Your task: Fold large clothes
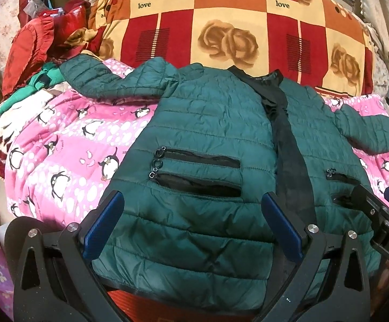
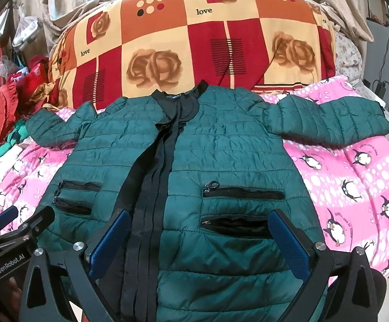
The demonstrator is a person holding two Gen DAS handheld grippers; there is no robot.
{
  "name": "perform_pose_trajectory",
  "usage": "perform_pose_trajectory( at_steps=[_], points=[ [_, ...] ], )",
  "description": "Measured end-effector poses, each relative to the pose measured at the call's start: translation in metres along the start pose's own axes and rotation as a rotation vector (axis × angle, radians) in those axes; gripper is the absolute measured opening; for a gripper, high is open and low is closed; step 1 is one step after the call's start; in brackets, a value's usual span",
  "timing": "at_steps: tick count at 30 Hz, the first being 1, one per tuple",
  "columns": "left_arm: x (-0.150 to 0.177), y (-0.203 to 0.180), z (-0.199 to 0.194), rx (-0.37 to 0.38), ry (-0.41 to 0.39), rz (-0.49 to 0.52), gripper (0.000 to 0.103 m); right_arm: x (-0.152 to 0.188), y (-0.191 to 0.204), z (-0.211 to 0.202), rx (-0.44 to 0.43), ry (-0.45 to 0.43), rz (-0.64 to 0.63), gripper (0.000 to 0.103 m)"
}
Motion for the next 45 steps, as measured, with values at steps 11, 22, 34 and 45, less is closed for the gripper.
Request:
perform_pose_trajectory(
  at_steps=[11,22,34,45],
  points=[
    [0.003,-0.001,0.000,0.002,0.007,0.010,0.102,0.005,-0.003,0.004,0.016,0.080,-0.012,0.103],
    [0.004,-0.001,-0.001,0.001,0.006,0.015,0.102,0.010,-0.009,0.001,0.020,0.118,-0.003,0.103],
    [0.006,0.001,0.000,-0.004,0.013,0.002,0.102,0.013,-0.010,0.004,0.023,0.108,-0.012,0.103],
    [0.008,0.000,0.002,-0.002,0.017,0.003,0.102,0.017,-0.009,0.006,0.032,0.115,-0.017,0.103]
  ],
)
Point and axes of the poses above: each gripper's, at about its wrist camera, not at the fingertips, and z roughly the way its jaws point, y to its left, x to its underside, the point moved 7 cm from there along z, roughly the way its jaws point, and after that the axes turned 11 degrees about -y, right-handed, at the moved point
